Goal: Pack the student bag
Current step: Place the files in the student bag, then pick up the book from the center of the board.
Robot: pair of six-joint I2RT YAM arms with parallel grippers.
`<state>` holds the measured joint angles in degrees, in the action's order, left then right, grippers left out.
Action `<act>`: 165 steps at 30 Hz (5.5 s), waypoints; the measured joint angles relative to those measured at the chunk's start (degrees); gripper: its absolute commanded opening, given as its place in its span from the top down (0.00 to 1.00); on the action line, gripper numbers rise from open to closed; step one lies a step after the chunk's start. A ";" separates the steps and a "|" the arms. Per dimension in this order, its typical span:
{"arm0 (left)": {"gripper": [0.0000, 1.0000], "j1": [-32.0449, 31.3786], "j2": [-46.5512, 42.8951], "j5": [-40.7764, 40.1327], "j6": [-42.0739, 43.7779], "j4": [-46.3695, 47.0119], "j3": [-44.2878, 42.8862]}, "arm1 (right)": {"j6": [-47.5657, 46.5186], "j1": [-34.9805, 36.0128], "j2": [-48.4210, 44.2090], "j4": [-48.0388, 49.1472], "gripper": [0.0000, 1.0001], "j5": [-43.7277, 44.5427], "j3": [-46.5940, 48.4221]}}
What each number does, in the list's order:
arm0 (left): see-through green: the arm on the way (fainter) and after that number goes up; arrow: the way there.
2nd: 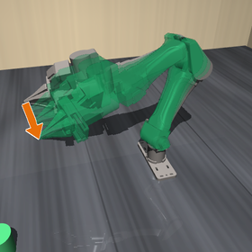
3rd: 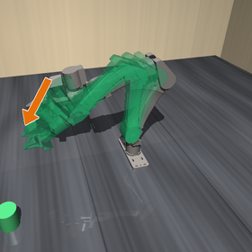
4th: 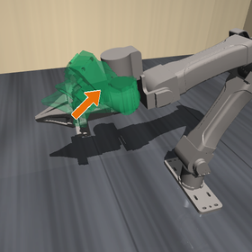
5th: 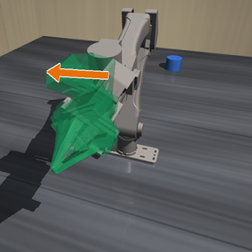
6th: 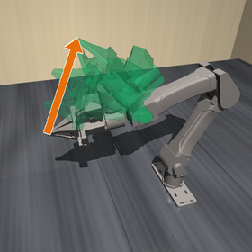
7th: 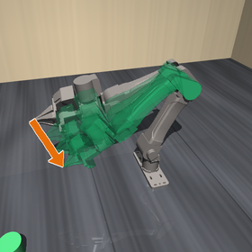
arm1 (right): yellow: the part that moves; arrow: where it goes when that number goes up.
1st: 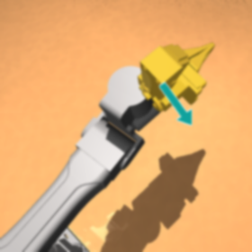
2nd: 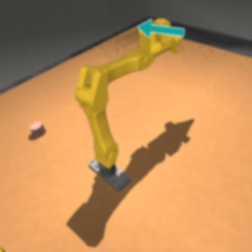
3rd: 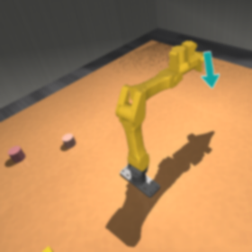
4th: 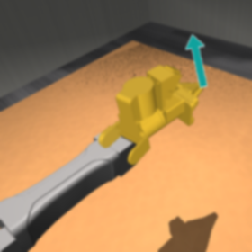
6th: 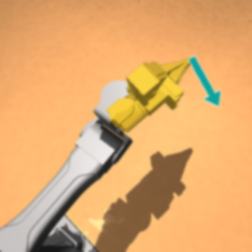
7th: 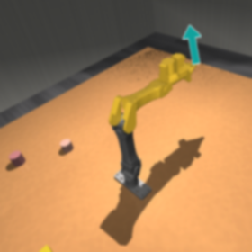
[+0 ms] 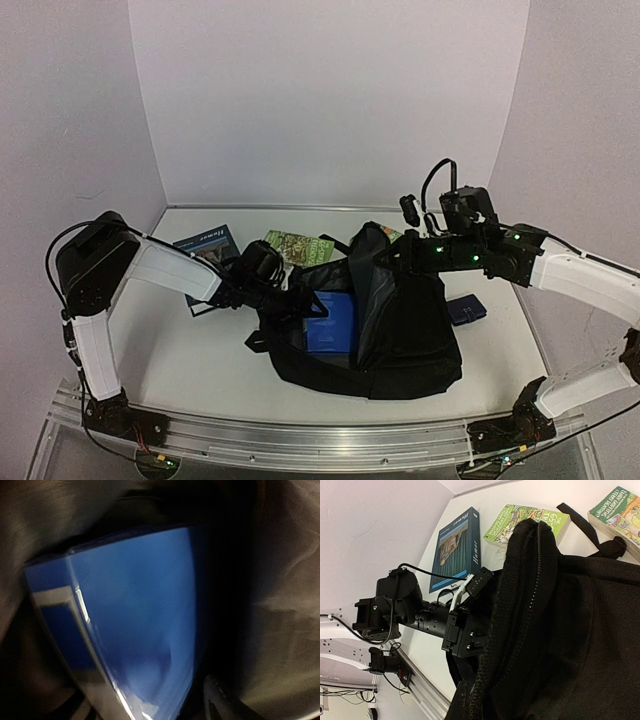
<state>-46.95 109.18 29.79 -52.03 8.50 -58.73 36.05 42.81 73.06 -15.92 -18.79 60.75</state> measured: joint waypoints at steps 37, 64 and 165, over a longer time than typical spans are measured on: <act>0.26 -7.52 6.52 -5.45 5.73 -14.48 -14.44 | -0.43 0.00 0.76 1.56 1.00 1.80 -1.64; 0.09 10.11 -28.06 -17.75 12.44 -31.19 0.33 | 1.52 -7.79 0.95 -1.42 0.38 15.13 -16.49; 1.00 49.51 -27.26 5.16 5.08 -12.91 23.58 | 18.09 10.59 78.89 24.90 0.07 1.45 59.20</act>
<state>2.56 81.92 34.95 -46.96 -4.41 -35.15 54.14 53.39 151.95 8.98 -17.33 119.95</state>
